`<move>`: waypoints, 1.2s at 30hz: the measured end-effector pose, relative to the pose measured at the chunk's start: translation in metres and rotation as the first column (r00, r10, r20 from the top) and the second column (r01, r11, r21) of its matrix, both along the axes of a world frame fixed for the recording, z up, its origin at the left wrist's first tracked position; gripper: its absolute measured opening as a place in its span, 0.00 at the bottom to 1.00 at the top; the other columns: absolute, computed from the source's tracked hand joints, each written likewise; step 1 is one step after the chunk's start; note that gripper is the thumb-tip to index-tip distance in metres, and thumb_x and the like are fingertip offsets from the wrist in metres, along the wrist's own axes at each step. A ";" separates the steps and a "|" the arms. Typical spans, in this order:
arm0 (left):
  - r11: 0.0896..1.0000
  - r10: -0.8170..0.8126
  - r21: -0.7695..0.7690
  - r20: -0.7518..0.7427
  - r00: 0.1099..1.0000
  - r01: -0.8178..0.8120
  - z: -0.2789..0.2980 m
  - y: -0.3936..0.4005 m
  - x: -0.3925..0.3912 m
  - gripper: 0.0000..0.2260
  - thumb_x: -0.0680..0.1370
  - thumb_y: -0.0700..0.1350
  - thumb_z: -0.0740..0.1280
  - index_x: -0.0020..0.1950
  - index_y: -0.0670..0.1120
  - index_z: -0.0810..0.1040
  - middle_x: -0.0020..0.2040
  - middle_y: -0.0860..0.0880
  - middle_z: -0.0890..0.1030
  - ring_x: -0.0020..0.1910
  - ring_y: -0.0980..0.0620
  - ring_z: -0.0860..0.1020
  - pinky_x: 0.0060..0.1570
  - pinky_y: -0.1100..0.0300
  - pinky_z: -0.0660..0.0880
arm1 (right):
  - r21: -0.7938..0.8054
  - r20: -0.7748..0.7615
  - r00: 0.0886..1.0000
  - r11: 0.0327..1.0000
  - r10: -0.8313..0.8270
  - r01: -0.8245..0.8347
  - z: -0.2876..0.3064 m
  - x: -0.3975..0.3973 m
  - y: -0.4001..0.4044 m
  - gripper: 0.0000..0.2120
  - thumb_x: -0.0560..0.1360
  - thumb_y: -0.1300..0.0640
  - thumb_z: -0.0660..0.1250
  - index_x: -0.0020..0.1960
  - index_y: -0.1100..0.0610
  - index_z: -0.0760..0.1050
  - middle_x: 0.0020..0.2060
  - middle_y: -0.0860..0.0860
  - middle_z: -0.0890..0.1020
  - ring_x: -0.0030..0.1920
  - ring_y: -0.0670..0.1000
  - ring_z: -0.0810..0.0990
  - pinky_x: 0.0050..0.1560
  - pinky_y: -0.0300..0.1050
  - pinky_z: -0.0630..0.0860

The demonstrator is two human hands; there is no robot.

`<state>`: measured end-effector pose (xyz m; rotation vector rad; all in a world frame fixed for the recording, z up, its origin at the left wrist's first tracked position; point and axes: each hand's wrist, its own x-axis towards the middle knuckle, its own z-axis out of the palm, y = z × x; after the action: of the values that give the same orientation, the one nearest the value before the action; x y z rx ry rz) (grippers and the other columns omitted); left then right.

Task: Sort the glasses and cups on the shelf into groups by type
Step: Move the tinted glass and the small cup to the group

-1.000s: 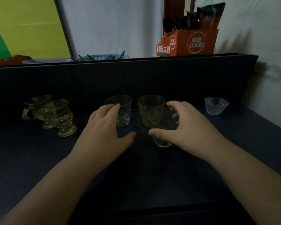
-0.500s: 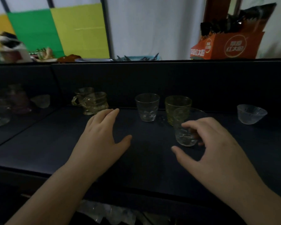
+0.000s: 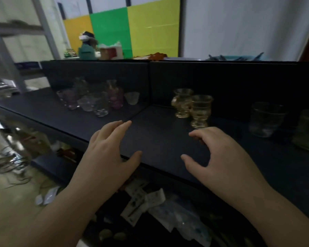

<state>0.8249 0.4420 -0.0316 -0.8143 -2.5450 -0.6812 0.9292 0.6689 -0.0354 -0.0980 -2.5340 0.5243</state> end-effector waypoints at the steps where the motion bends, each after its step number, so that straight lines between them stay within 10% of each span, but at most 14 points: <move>1: 1.000 0.021 0.000 0.001 1.000 -0.021 0.000 -0.019 -0.007 0.34 0.72 0.62 0.66 0.76 0.58 0.60 0.73 0.59 0.62 0.73 0.53 0.59 0.67 0.56 0.61 | -0.004 0.011 1.000 1.000 0.023 -0.023 0.001 -0.013 -0.016 0.25 0.72 0.38 0.67 0.67 0.43 0.71 0.58 0.34 0.72 0.60 0.38 0.71 0.58 0.37 0.71; 13: 0.981 0.157 0.107 0.065 0.985 -0.163 -0.010 -0.195 -0.102 0.36 0.69 0.61 0.68 0.76 0.55 0.63 0.71 0.55 0.67 0.71 0.50 0.64 0.67 0.48 0.66 | -0.045 0.034 0.995 0.994 0.098 -0.097 -0.001 -0.129 -0.168 0.24 0.74 0.40 0.69 0.67 0.44 0.71 0.57 0.35 0.73 0.60 0.38 0.72 0.58 0.37 0.72; 28: 0.991 -0.111 0.071 0.005 0.994 0.110 -0.017 -0.164 -0.244 0.34 0.74 0.61 0.66 0.77 0.59 0.56 0.73 0.61 0.59 0.71 0.61 0.55 0.61 0.70 0.54 | 0.044 0.124 0.990 0.997 -0.063 0.058 0.008 -0.228 -0.174 0.28 0.70 0.35 0.65 0.68 0.40 0.70 0.55 0.31 0.70 0.56 0.35 0.70 0.51 0.30 0.65; 36: 0.990 0.025 0.137 0.047 0.999 -0.031 -0.007 -0.212 -0.350 0.38 0.71 0.62 0.68 0.77 0.57 0.56 0.74 0.56 0.58 0.73 0.54 0.58 0.66 0.61 0.59 | 0.067 0.162 0.986 0.997 0.035 -0.047 0.032 -0.311 -0.226 0.28 0.68 0.31 0.61 0.66 0.35 0.67 0.56 0.28 0.70 0.58 0.30 0.69 0.52 0.27 0.67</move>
<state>0.4747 0.2300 -0.0382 -0.7225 -2.5108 -0.8648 0.6178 0.4431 -0.0038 -0.0645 -2.7148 0.4588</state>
